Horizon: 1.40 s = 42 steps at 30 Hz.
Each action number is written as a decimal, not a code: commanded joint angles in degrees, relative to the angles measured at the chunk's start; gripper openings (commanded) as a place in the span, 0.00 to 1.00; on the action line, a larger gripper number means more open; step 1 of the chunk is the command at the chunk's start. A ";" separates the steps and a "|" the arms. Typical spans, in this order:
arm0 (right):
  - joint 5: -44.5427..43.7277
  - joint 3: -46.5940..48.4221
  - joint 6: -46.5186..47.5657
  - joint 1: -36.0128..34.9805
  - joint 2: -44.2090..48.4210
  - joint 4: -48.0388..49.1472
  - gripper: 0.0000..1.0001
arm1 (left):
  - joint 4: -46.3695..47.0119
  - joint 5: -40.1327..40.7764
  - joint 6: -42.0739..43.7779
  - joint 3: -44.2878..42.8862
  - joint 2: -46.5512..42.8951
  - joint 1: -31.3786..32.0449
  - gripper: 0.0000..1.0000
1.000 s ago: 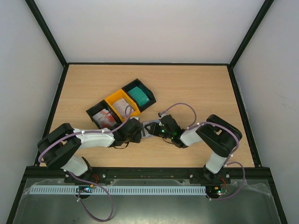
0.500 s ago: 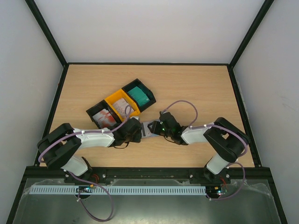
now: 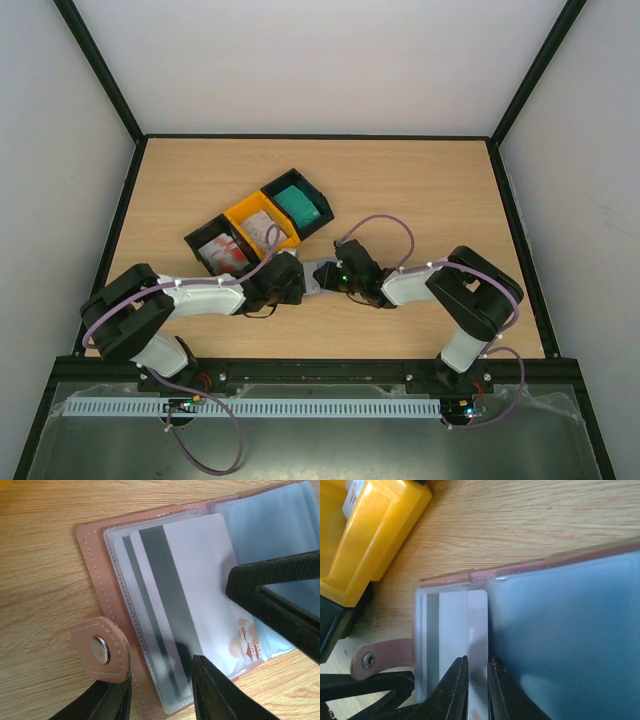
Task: Put the credit cards into the card holder
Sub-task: Insert the credit card into the card holder.
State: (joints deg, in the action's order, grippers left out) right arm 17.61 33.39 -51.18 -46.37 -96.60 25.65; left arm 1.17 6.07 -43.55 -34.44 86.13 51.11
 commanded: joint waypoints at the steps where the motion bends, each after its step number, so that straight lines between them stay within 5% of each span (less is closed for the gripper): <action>1: 2.99 0.71 0.37 -1.90 -2.46 -3.41 0.14 | -0.91 -0.43 -0.83 1.30 2.53 -0.36 0.36; 14: 1.23 2.17 0.49 -2.40 -1.38 -3.04 0.24 | -0.74 -0.87 -0.10 1.30 1.49 -0.33 0.38; 21: -17.83 4.92 4.15 -1.66 13.64 -21.12 0.48 | -15.82 2.69 1.19 -5.54 -6.88 -1.02 0.59; 29: -24.61 5.02 6.58 0.14 24.72 -24.39 0.59 | -22.21 -0.80 12.78 -17.49 -14.23 -8.41 0.77; 36: -22.20 7.33 9.12 0.79 23.56 -25.71 0.63 | -28.02 -1.52 15.95 -20.22 -16.19 -19.79 0.77; 42: -16.32 11.09 10.49 0.78 16.55 -23.55 0.64 | -33.51 1.95 11.60 -13.99 -21.21 -27.06 0.62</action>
State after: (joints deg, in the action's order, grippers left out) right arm -1.67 41.32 -42.44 -45.76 -76.05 1.93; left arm -25.30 5.45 -30.06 -52.21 68.66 26.76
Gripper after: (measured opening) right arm 0.636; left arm 0.643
